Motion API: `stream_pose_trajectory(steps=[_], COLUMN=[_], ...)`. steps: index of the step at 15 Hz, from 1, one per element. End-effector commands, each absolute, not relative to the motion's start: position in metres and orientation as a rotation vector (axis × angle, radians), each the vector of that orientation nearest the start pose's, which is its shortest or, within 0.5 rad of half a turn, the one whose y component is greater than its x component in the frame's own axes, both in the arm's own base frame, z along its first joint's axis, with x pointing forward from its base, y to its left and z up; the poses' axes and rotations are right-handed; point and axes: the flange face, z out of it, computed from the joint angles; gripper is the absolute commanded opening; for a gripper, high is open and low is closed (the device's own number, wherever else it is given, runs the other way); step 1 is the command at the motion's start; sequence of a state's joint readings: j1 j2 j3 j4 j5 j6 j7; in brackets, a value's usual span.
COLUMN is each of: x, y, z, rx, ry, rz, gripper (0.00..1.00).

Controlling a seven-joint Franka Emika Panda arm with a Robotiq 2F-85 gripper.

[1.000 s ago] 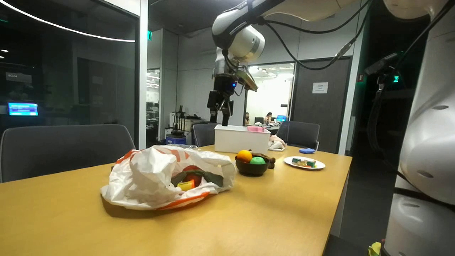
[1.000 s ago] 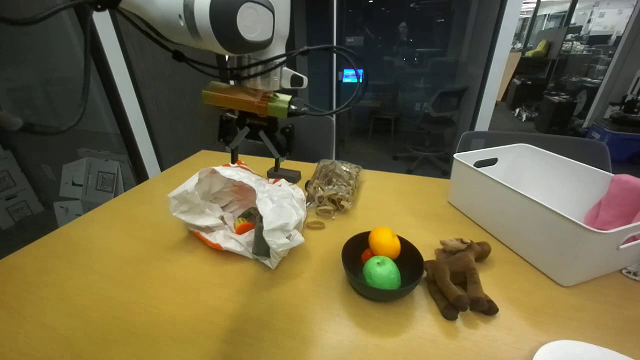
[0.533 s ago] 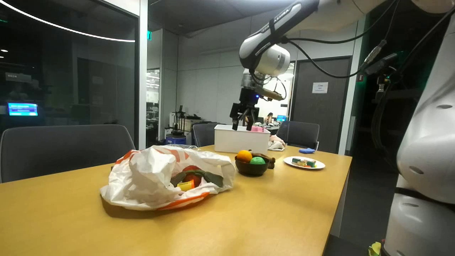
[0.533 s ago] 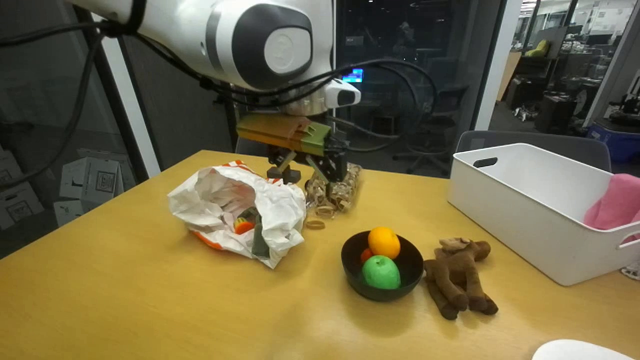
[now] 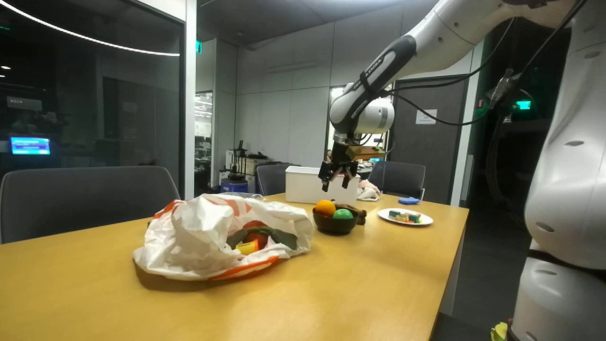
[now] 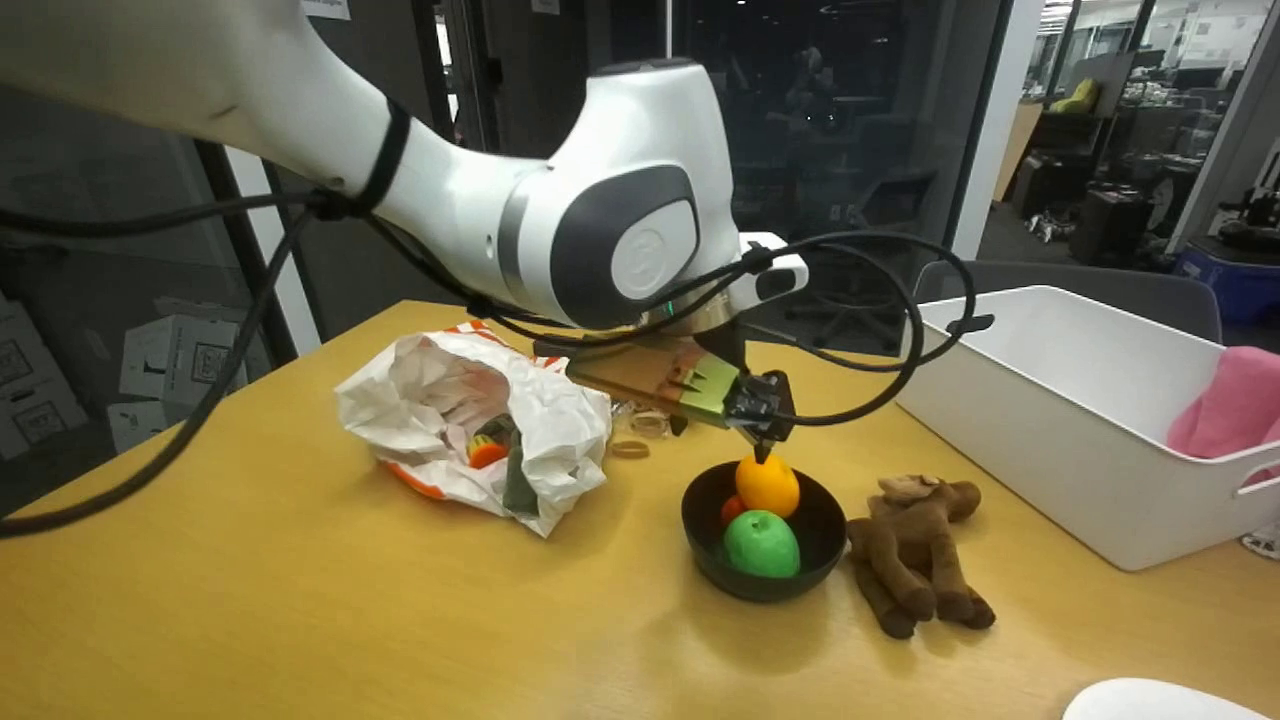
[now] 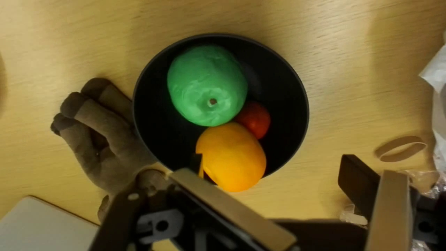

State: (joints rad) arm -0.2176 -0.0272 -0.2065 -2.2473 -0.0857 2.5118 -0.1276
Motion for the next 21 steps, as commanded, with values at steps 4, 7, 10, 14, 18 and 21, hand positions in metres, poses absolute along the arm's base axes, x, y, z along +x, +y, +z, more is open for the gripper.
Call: stream_pose_trajectory(steps=[4,7,10,14,18,21], x=[0.532,0.542,0.555,0.571,0.577,0.576], y=[-0.246,-0.257,-0.257,-0.252,-0.250,-0.247], z=[0.372,0.364,0.353,0.337,0.323,0.325], rx=[-3.351,-3.375,-3.353,-3.324,-3.301,-3.293], ry=[0.373,0.349,0.333,0.328,0.340,0.337], rz=[-0.461,-0.486,-0.497,-0.499,-0.462,-0.469], gripper=[1.00,1.00,1.00,1.00,0.71,0.54])
